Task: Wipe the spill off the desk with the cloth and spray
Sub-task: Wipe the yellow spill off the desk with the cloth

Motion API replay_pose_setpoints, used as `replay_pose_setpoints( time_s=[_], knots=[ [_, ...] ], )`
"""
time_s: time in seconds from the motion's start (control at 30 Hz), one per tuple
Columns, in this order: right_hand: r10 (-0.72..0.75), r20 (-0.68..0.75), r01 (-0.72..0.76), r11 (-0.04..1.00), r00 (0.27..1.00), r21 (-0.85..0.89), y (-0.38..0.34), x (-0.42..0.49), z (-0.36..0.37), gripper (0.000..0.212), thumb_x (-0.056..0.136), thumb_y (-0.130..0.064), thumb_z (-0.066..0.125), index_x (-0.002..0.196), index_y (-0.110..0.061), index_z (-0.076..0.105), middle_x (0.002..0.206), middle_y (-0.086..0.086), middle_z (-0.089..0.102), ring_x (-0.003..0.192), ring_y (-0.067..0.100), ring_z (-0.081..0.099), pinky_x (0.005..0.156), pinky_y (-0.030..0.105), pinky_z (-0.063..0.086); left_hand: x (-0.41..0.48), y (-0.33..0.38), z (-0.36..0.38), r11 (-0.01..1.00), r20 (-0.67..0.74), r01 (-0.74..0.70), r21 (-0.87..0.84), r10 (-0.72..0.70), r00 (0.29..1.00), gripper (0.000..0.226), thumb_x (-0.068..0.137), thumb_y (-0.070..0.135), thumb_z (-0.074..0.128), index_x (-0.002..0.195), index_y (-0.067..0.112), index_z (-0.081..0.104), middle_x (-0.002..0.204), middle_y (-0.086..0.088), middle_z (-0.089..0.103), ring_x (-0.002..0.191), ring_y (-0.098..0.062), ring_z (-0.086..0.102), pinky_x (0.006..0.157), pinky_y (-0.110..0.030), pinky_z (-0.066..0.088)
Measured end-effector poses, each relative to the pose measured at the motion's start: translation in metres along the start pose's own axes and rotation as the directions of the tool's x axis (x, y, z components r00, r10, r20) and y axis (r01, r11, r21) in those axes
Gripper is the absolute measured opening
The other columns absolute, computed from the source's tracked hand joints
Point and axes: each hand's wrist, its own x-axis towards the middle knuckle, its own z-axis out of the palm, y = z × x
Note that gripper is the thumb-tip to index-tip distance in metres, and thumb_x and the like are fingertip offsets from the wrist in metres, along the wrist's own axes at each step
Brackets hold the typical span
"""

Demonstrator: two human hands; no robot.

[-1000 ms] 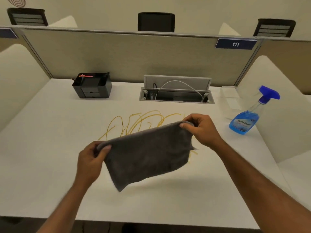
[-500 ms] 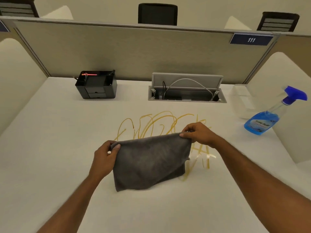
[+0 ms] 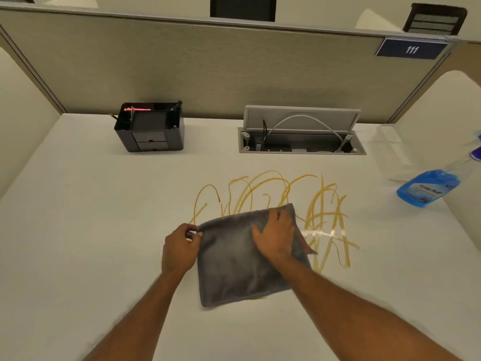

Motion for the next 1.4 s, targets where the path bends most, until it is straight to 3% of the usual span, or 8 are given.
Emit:
replay_pose_setpoints(
  time_s=[0.13,0.23,0.37,0.6,0.8,1.07,1.23,1.4],
  knots=[
    [0.200,0.141,-0.189,0.978,0.970,-0.091,-0.031,-0.005,0.046,0.116,0.076,-0.092,0.024,0.157,-0.015,-0.007,0.162,0.027,-0.011,0.150,0.041,-0.013,0.118,0.060,-0.009,0.002,-0.010,0.002,1.000,0.004,-0.008,0.004,0.008,1.000,0.012,0.092,0.028,0.067,0.102,0.022,0.065,0.091,0.004,0.069,0.079,-0.018,0.068,0.079,-0.041,0.060],
    [0.179,0.083,-0.166,0.975,0.980,-0.149,-0.040,0.011,0.057,0.123,0.068,-0.097,0.008,0.156,-0.014,-0.011,0.161,0.029,-0.015,0.149,0.044,-0.017,0.115,0.065,-0.015,0.008,-0.014,0.003,0.998,0.037,-0.048,0.031,0.047,0.998,0.011,0.091,0.027,0.068,0.099,0.021,0.065,0.087,0.006,0.067,0.078,-0.015,0.066,0.076,-0.034,0.058],
    [-0.106,0.083,0.121,0.972,0.991,-0.201,-0.032,0.038,0.058,0.111,0.077,-0.091,0.005,0.158,-0.016,-0.005,0.165,0.017,-0.009,0.153,0.031,-0.013,0.120,0.052,-0.014,0.015,-0.012,0.000,0.993,0.123,-0.099,0.061,0.091,0.988,0.011,0.091,0.027,0.069,0.098,0.020,0.064,0.088,0.004,0.067,0.077,-0.014,0.064,0.075,-0.030,0.055],
    [-0.580,0.066,0.579,0.815,0.812,0.032,0.032,0.000,0.043,0.070,0.095,-0.041,0.041,0.157,-0.024,0.013,0.163,-0.003,0.020,0.151,0.018,0.023,0.125,0.033,0.002,0.023,-0.031,-0.032,0.966,0.035,-0.226,0.128,0.223,0.974,0.019,0.091,0.041,0.065,0.095,0.023,0.067,0.085,0.008,0.067,0.070,-0.008,0.062,0.062,-0.024,0.045],
    [-0.227,0.066,0.237,0.936,0.972,-0.262,0.016,0.041,0.043,0.109,0.080,-0.091,0.012,0.159,-0.016,0.002,0.166,0.015,-0.007,0.154,0.027,-0.007,0.123,0.049,-0.007,0.052,-0.079,-0.058,0.891,-0.095,-0.321,0.321,0.367,0.925,0.034,0.090,0.042,0.055,0.106,0.015,0.067,0.110,0.000,0.065,0.102,-0.025,0.062,0.085,-0.042,0.048],
    [-0.478,0.126,0.494,0.850,0.869,-0.182,0.033,0.004,0.050,0.067,0.098,-0.063,0.019,0.158,-0.034,0.014,0.166,-0.003,0.003,0.154,0.019,0.003,0.123,0.050,0.010,0.052,-0.112,-0.054,0.813,0.008,-0.332,0.478,0.374,0.927,0.059,0.095,0.050,0.033,0.139,0.017,0.053,0.156,-0.008,0.039,0.147,-0.028,0.030,0.118,-0.047,0.020],
    [-0.317,0.012,0.314,0.934,0.948,-0.170,0.070,0.017,0.033,0.066,0.096,-0.055,0.019,0.156,-0.028,0.024,0.165,-0.001,0.018,0.152,0.021,0.017,0.124,0.046,0.011,0.051,-0.110,-0.054,0.816,-0.017,-0.340,0.467,0.393,0.920,0.056,0.095,0.037,0.030,0.138,0.012,0.055,0.154,-0.012,0.041,0.145,-0.032,0.032,0.119,-0.049,0.021],
    [-0.092,0.022,0.094,0.957,0.996,-0.274,0.005,0.045,0.043,0.102,0.082,-0.087,0.008,0.159,-0.020,0.007,0.165,0.018,0.005,0.152,0.036,0.005,0.121,0.056,0.003,0.050,-0.109,-0.053,0.818,-0.025,-0.337,0.466,0.393,0.919,0.055,0.094,0.040,0.033,0.136,0.013,0.056,0.153,-0.013,0.043,0.145,-0.032,0.034,0.119,-0.048,0.021]
  ],
)
